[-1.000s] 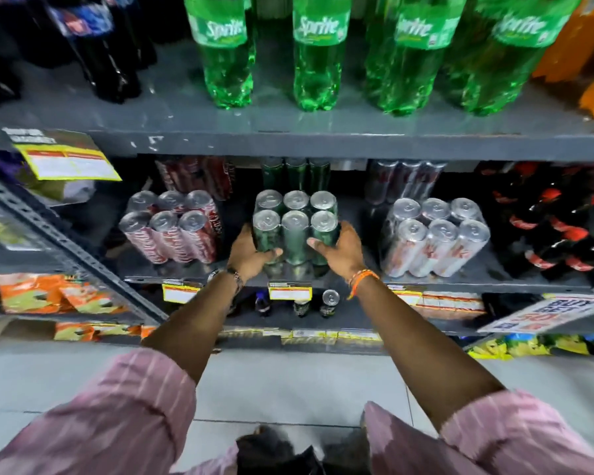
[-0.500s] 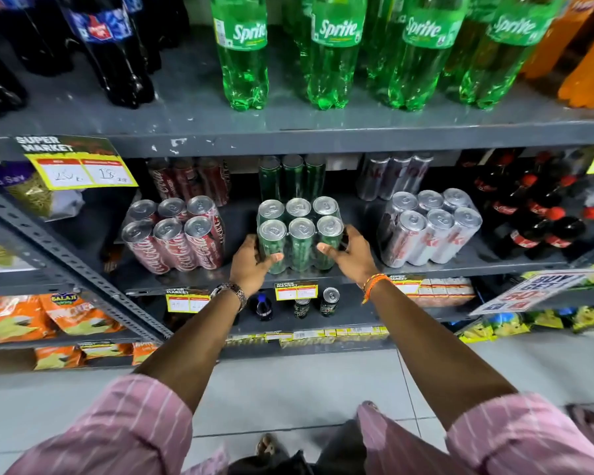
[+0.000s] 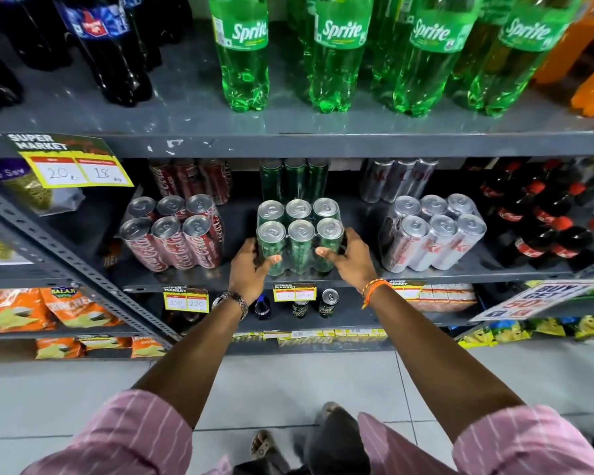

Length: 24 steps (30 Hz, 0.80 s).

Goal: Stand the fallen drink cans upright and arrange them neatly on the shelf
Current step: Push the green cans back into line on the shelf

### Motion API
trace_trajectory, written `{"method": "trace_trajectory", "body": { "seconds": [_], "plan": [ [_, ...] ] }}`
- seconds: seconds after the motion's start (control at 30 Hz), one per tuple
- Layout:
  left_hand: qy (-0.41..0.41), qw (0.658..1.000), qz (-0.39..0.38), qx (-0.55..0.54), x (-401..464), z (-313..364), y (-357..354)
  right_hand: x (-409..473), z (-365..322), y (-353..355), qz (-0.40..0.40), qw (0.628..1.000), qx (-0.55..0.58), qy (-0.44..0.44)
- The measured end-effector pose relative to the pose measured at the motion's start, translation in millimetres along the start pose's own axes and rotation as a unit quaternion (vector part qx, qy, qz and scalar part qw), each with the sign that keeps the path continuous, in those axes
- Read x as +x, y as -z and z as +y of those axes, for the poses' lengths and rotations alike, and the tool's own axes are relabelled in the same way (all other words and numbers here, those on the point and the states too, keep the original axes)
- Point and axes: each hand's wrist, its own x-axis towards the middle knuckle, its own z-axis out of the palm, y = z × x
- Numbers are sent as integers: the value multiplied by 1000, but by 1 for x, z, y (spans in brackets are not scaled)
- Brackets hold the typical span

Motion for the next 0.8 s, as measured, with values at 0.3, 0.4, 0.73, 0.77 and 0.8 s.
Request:
{"method": "trace_trajectory", "body": {
  "seconds": [0.3,0.4,0.73,0.77,0.8],
  "plan": [
    [26,999,-14,22,-1,9,5,2,2,2,-10,999,-23,19],
    [33,999,-7,9,-4,10,3,4,3,6,-25,999,-31,25],
    [38,999,-27,20,-10,19,7,-3,2,2,9,999,-14,29],
    [44,999,-28,4,-13,19,10,-6,-2,1,14,1000,5,26],
    [43,999,-17,0,-17,17,19,-11,-8,-2,29,999,15,35]
  ]
}}
